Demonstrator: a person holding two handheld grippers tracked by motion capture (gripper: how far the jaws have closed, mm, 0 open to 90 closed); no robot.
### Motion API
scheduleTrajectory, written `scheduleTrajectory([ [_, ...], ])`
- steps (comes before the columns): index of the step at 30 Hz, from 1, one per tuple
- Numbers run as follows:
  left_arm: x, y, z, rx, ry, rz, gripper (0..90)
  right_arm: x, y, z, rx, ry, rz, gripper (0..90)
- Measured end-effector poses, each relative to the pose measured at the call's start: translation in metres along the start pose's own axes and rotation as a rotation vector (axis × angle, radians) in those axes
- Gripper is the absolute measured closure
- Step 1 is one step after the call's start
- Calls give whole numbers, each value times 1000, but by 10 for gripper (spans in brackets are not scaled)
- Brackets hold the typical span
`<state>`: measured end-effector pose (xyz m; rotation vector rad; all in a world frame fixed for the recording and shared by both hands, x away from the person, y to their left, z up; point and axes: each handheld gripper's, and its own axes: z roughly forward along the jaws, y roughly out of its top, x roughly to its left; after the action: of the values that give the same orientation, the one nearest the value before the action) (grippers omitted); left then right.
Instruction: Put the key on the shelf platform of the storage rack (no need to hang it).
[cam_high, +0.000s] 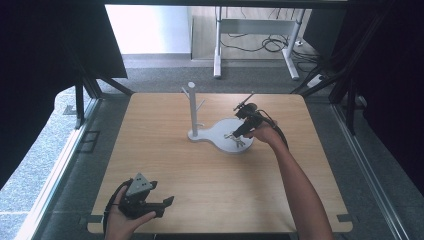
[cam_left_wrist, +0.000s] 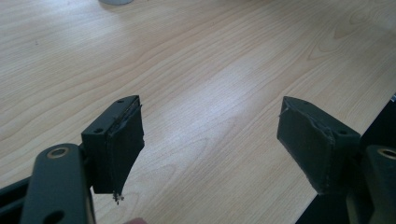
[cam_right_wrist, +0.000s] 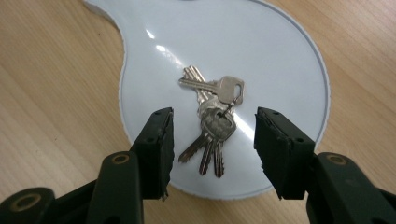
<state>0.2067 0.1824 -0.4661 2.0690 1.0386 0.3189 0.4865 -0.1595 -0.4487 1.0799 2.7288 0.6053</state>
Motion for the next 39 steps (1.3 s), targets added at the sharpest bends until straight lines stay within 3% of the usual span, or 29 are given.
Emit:
scheduleTrajectory([
  [4,-1,0,0,5,1,6,232,2,-17,-13,-30,9,1,464],
  [24,-8,2,10,35,4,20,232,16,-101,-43,-106,41,-20,452],
  [31,-12,2,14,43,-8,29,232,23,-121,-49,-93,36,-26,446],
  [39,-13,3,13,40,-10,33,232,31,-153,-50,-133,46,6,438],
])
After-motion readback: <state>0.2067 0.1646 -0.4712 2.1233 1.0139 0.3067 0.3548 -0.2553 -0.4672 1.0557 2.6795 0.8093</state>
